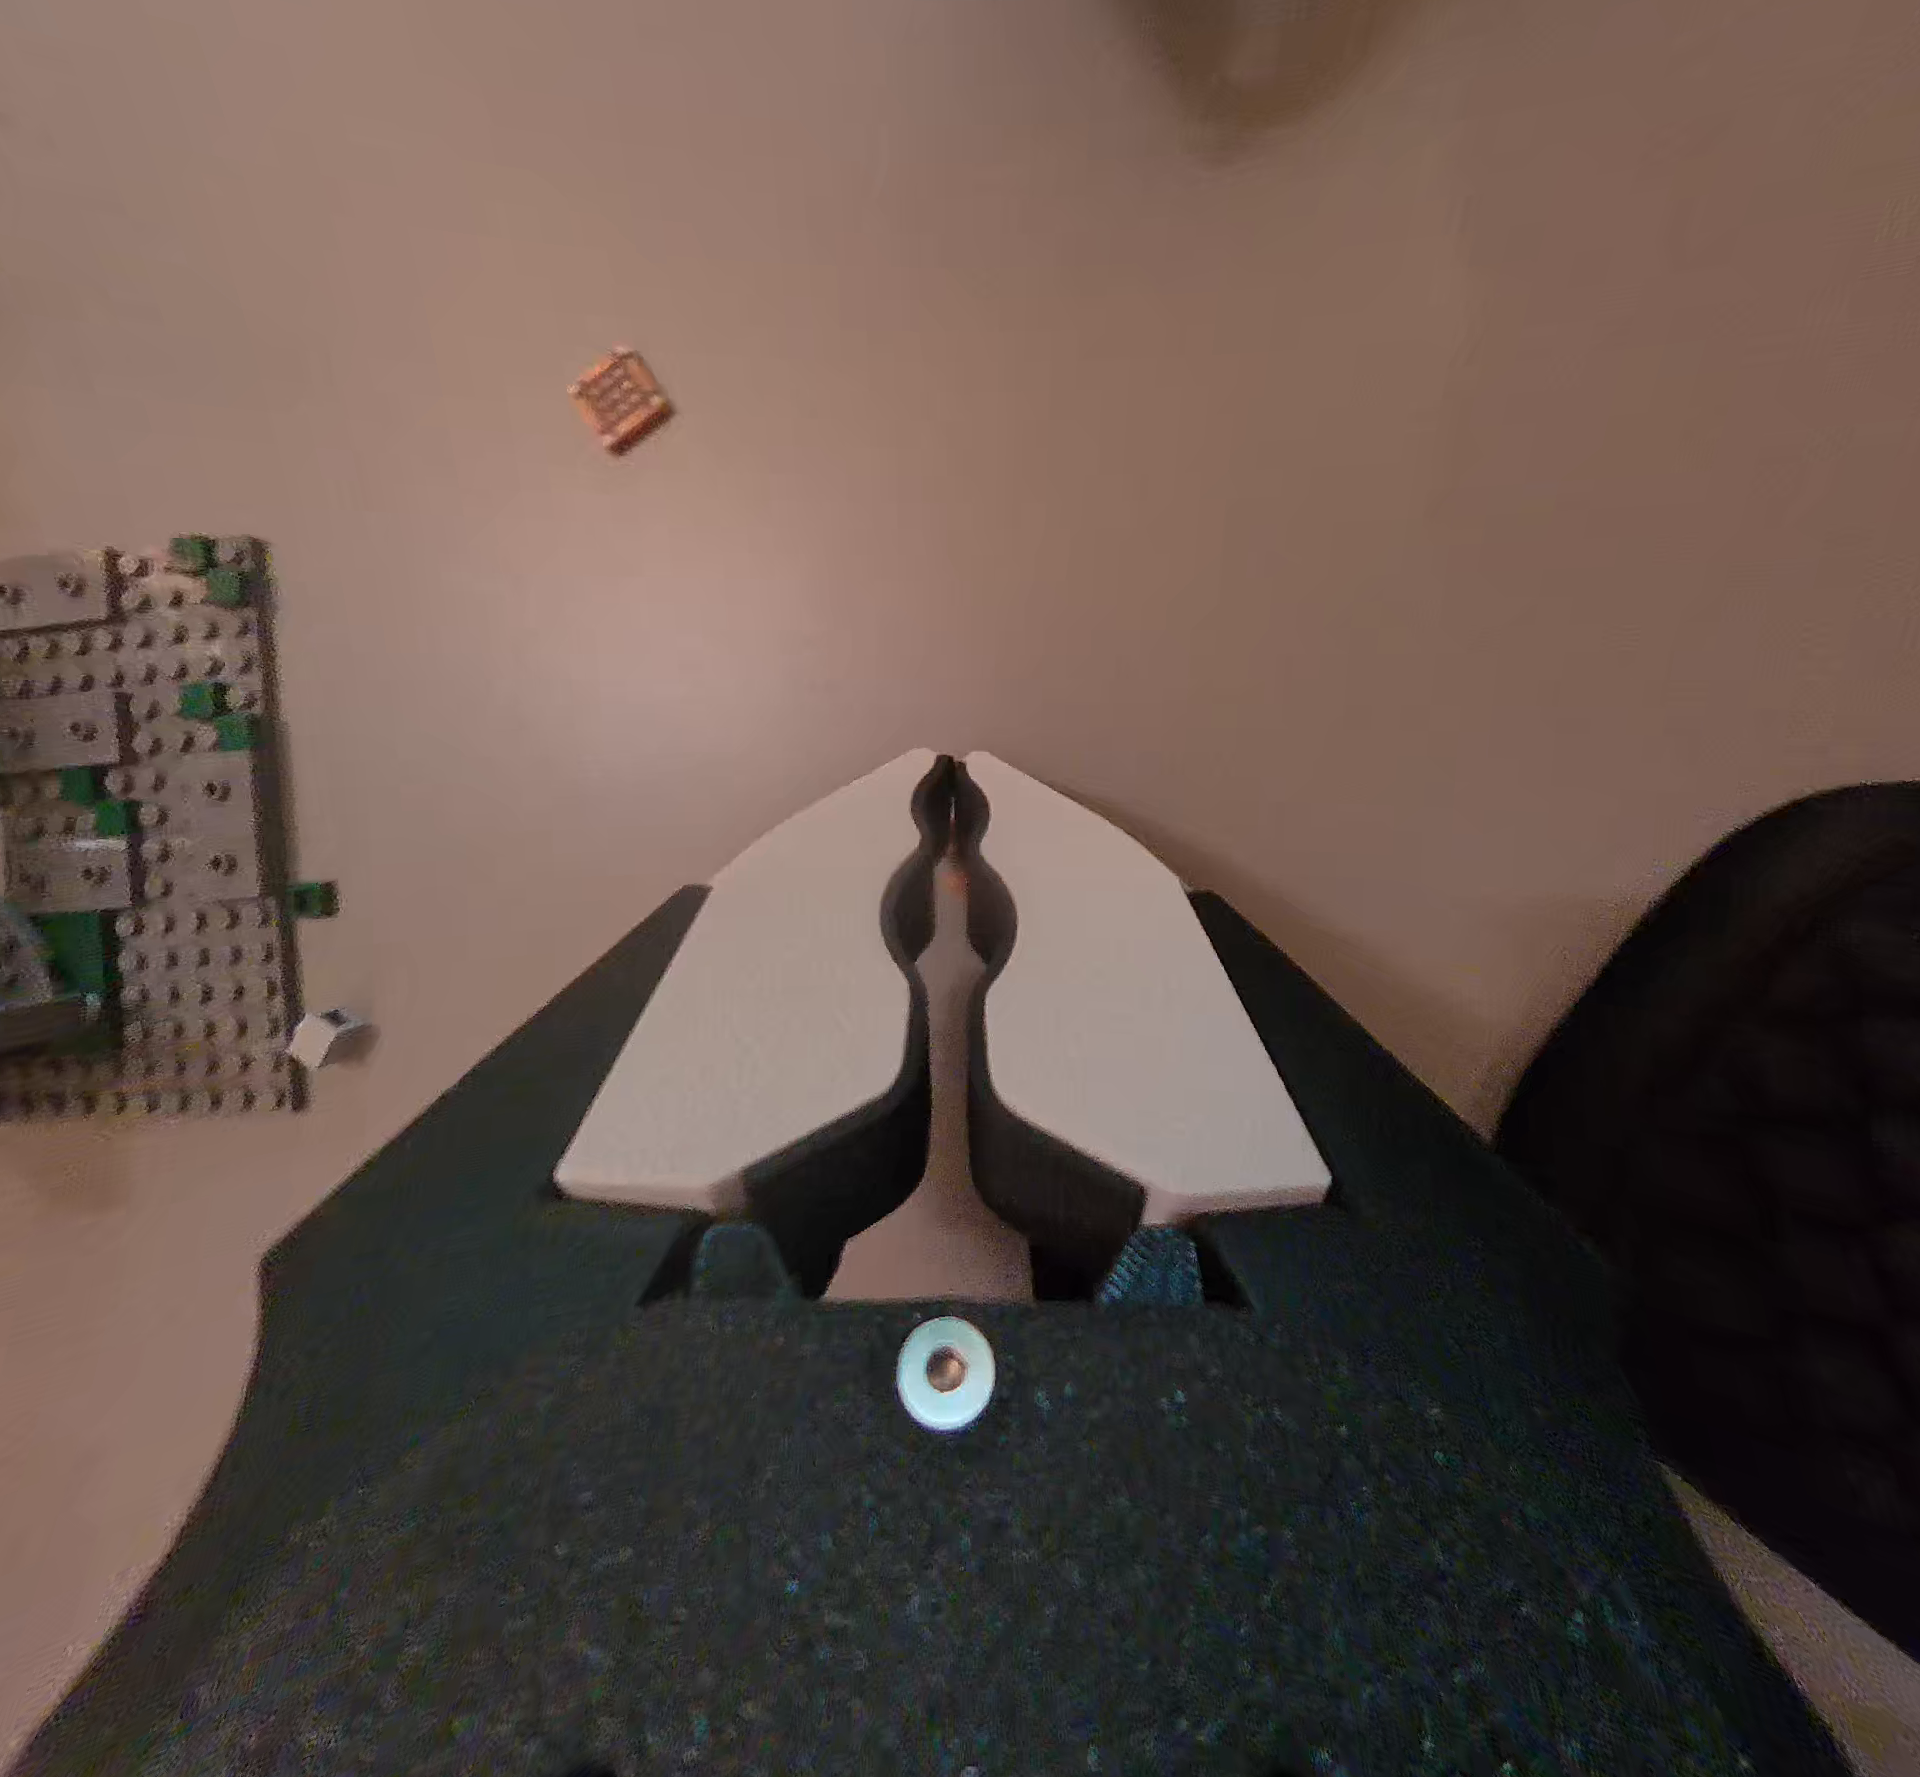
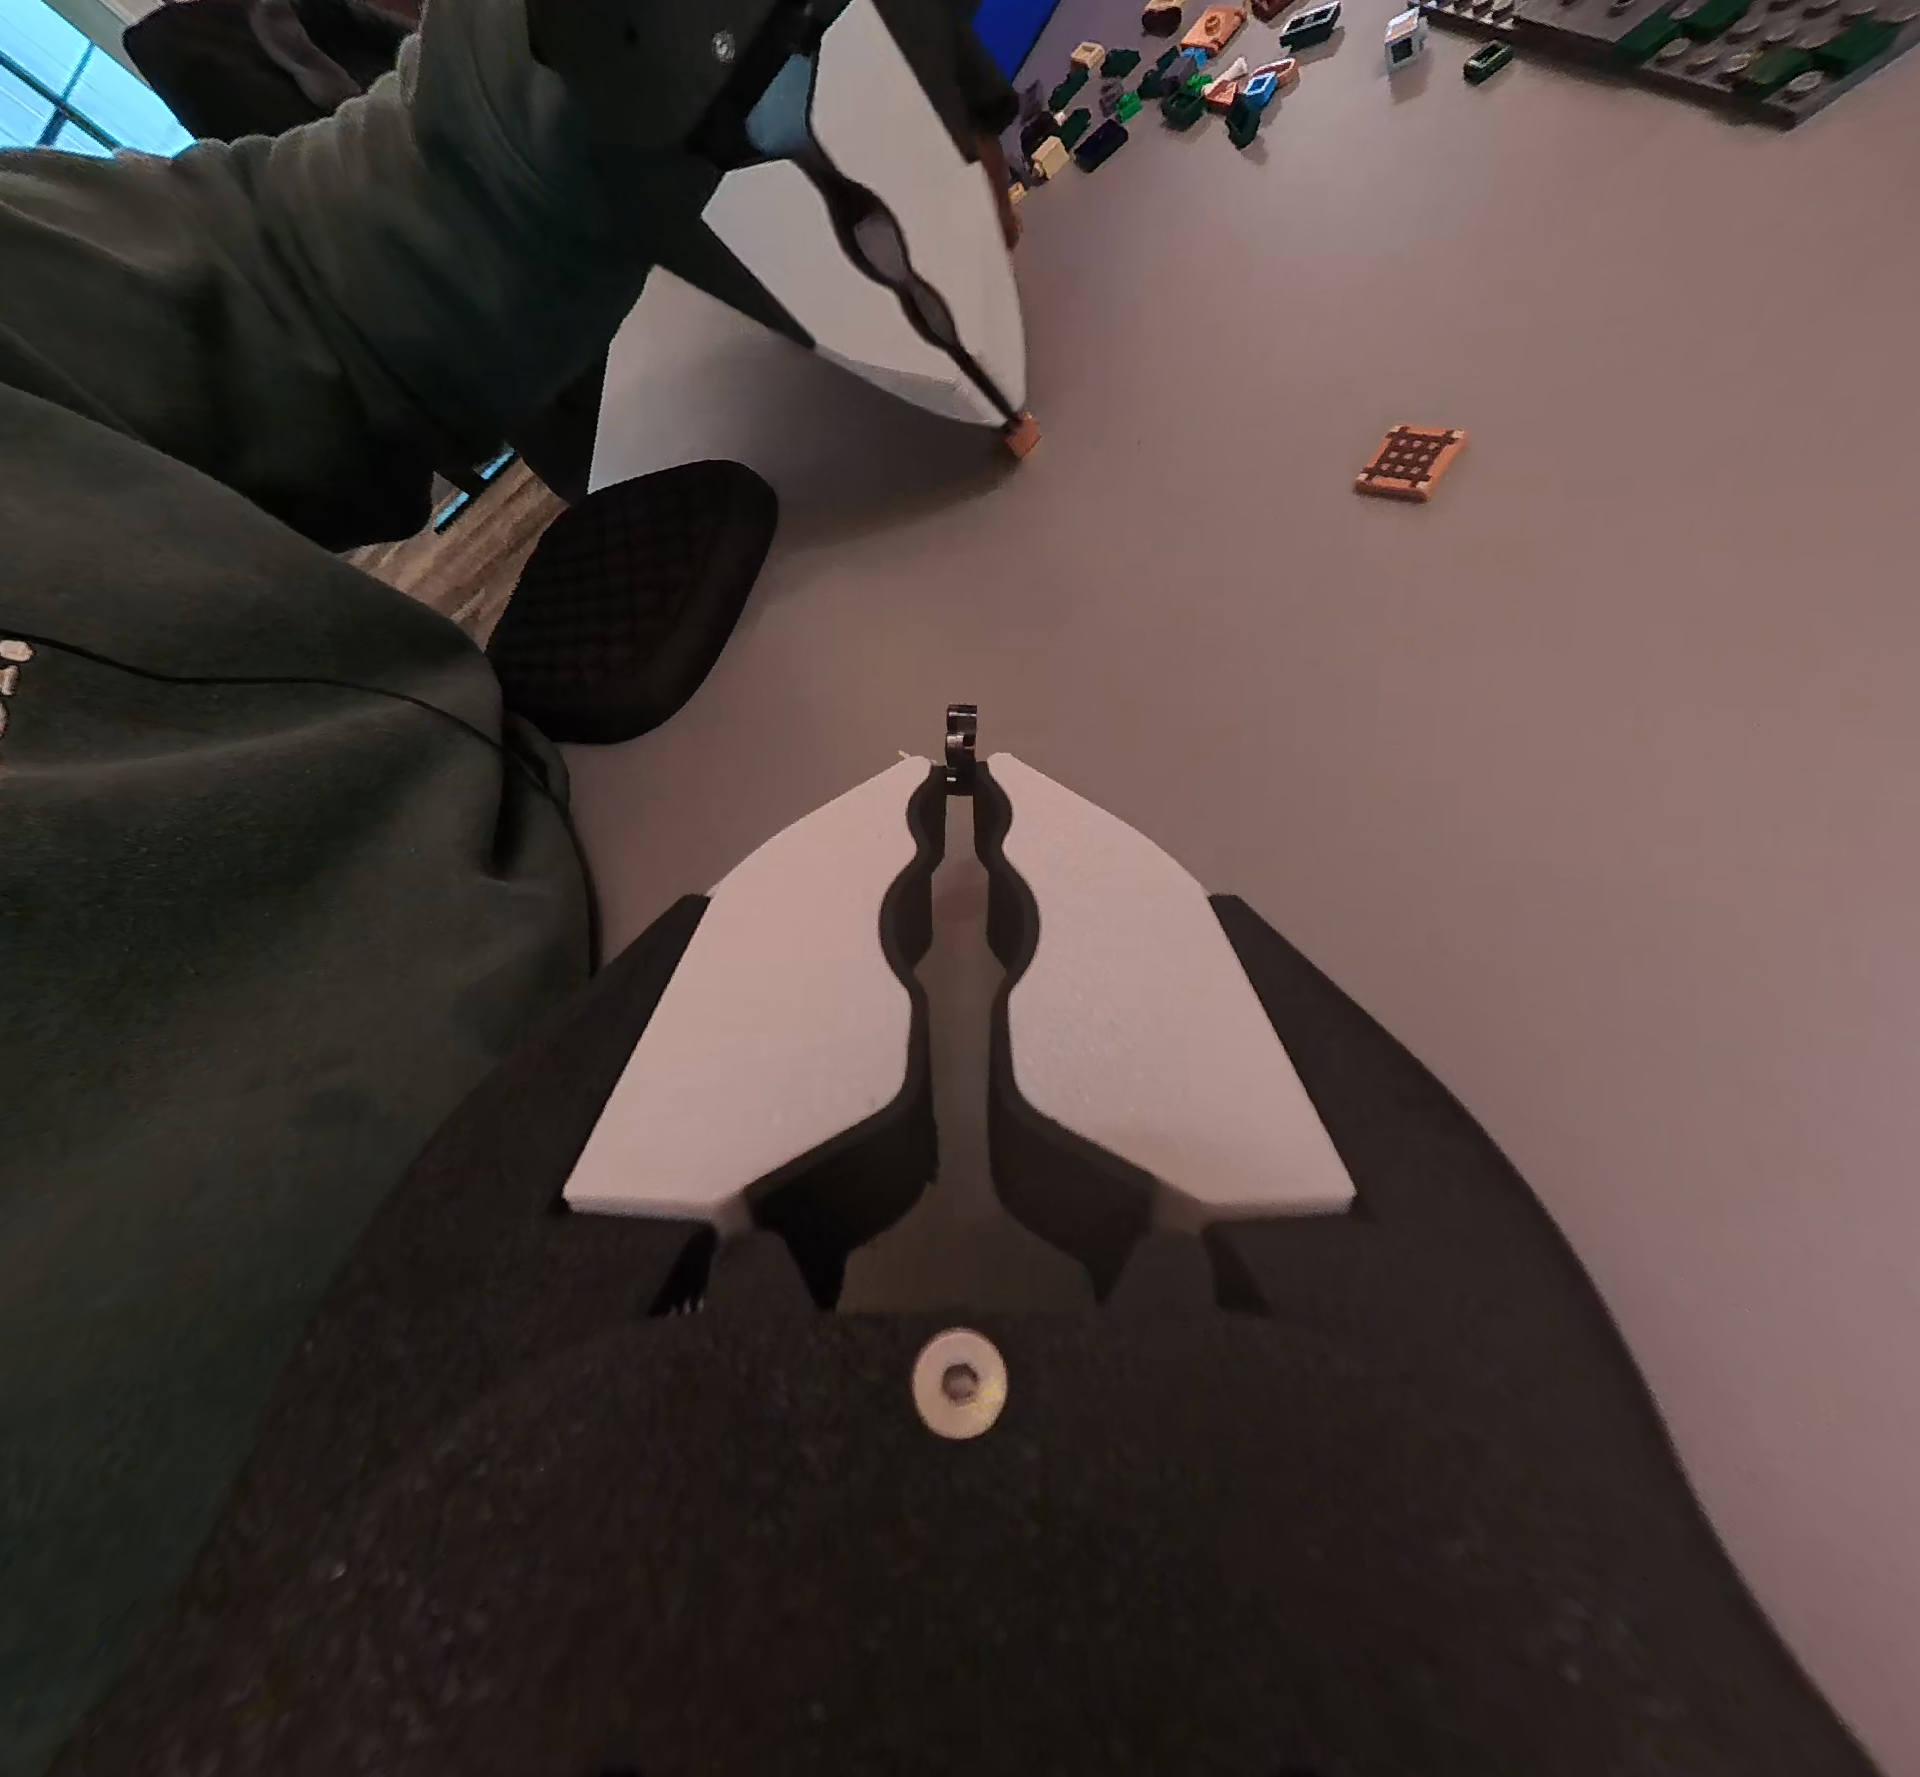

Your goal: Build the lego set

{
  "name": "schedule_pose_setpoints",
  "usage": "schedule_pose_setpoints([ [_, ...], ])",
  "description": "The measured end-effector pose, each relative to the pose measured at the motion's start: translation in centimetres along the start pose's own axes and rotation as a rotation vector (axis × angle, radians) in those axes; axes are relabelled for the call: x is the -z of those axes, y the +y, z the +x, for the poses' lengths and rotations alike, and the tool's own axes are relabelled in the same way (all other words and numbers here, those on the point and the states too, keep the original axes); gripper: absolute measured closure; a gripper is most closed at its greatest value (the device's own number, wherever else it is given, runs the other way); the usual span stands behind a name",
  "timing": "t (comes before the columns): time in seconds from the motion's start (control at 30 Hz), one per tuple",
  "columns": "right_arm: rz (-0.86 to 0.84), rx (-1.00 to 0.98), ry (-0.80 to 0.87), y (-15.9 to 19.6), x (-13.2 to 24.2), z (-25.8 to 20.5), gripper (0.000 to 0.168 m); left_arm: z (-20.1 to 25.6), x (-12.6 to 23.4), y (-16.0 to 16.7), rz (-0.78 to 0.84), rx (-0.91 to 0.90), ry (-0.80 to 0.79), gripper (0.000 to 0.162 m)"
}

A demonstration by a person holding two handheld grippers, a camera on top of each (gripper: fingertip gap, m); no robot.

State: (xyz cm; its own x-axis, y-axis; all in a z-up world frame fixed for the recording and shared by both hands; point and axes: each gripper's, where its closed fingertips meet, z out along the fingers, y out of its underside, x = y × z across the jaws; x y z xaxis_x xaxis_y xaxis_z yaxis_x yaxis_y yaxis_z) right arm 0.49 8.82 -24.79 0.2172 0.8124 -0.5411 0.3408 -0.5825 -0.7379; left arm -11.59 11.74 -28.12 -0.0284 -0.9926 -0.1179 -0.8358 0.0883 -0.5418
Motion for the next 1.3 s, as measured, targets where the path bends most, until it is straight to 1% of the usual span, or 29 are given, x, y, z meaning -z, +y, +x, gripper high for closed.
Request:
schedule_pose_setpoints([
  [0.13, 0.006, 0.005, -0.003, 0.1, 0.2, -0.1, 0.164, -0.8, 0.7, 0.0, 0.005, 0.021, -0.016, 0.160],
  [0.2, 0.011, 0.002, -0.002, 0.2, 0.3, 0.0, 0.164, -0.5, 1.1, 0.6, -0.035, 0.003, -0.016, 0.150],
  [0.27, 0.017, -0.005, -0.005, 0.3, 0.4, 0.1, 0.164, -0.2, 1.1, 1.1, -0.063, 0.010, -0.022, 0.144],
  [0.53, 0.015, -0.001, -0.015, 0.4, 0.3, 0.0, 0.164, 0.7, 0.1, 2.4, -0.083, 0.152, -0.062, 0.142],
  [0.63, 0.017, 0.002, -0.016, 0.4, 0.3, -0.1, 0.164, 0.5, -0.1, 2.5, -0.080, 0.192, -0.077, 0.149],
  [0.8, 0.021, 0.007, -0.018, 0.3, 0.4, -0.2, 0.164, -0.2, 0.6, 2.5, -0.128, 0.137, -0.120, 0.150],
  [1.0, 0.028, 0.016, -0.022, 0.2, 0.5, -0.4, 0.164, -1.7, 1.9, 1.6, -0.315, -0.085, -0.167, 0.150],
  [1.1, 0.031, 0.018, -0.022, 0.2, 0.6, -0.4, 0.164, -2.4, 2.6, 1.6, -0.506, -0.257, -0.142, 0.150],
  [1.2, 0.037, 0.019, -0.024, 0.2, 0.7, -0.4, 0.164, -2.8, 3.3, 1.8, -0.713, -0.400, -0.079, 0.150],
  [1.3, 0.037, 0.022, -0.025, 0.4, 0.8, -0.4, 0.164, -3.0, 3.4, 2.0, -0.867, -0.491, -0.009, 0.150],
])
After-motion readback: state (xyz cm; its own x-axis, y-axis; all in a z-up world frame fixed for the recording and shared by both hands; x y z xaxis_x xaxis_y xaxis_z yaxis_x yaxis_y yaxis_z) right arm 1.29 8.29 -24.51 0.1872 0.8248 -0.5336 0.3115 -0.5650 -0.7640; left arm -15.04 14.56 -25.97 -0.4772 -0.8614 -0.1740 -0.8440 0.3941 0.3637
